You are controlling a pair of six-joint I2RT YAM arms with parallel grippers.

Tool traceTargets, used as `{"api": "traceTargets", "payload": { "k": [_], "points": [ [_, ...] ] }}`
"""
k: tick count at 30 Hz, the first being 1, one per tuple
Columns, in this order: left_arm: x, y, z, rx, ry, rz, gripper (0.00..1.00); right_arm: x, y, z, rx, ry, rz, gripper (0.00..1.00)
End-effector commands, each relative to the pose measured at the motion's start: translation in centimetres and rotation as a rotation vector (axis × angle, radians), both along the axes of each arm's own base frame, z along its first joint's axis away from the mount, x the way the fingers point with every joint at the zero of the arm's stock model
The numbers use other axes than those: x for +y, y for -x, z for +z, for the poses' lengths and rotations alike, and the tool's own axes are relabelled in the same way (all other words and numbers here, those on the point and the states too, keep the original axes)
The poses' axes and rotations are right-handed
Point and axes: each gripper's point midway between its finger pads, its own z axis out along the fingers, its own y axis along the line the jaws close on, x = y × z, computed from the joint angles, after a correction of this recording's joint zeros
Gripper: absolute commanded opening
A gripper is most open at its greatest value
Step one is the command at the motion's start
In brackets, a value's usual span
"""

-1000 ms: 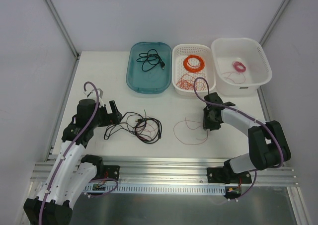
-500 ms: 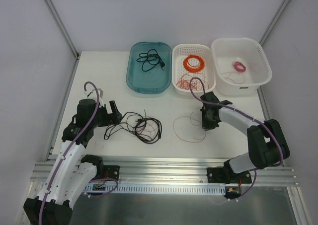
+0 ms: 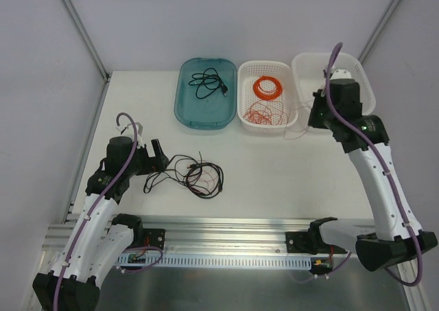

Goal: Untangle the cables

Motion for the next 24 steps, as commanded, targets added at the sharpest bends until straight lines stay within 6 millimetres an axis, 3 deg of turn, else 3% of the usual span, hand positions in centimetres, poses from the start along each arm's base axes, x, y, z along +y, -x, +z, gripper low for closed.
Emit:
{"api": "traceTargets", "payload": {
  "k": [1,2,5,8,12,18,22,23,24],
  "points": [
    [0.0,-0.5,0.5,-0.031,0.000,-0.008,0.99,-3.9,0.5,5.4,-0.104,0.090,-0.090,0.01],
    [0.0,-0.6,0.6,-0.032,0.001,-0.008,0.99,-4.6,0.2,7.9,-0.171,0.088,-0.116,0.01],
    [-0.1,-0.5,0.6,-0.032,0.002,-0.009,0.99,-6.8,-1.2,11.8,-0.277,0.095,-0.203,0.01],
    [-0.1,-0.5,0.5,-0.031,0.005,-0.010,0.99,-8.9,-3.1,13.4,-0.333,0.102,-0.295,0.01],
    [-0.2,-0.5,0.4,-0.026,0.007,-0.014,0.99,-11.5,-6.2,13.7,-0.369,0.080,-0.393,0.01],
    [-0.4,-0.5,0.2,-0.014,0.014,-0.025,0.99,-15.5,-10.7,9.6,-0.335,0.062,-0.509,0.01],
    [-0.5,-0.5,-0.1,0.001,0.014,-0.031,0.99,-17.0,-14.0,5.1,-0.249,-0.003,-0.518,0.01],
    [-0.6,-0.6,-0.1,0.003,0.014,-0.031,0.99,-17.4,-15.1,2.7,-0.194,0.000,-0.523,0.01],
    [-0.5,-0.6,-0.2,0.006,0.013,-0.029,0.99,-17.7,-15.6,1.6,-0.173,-0.028,-0.543,0.01]
  ]
}}
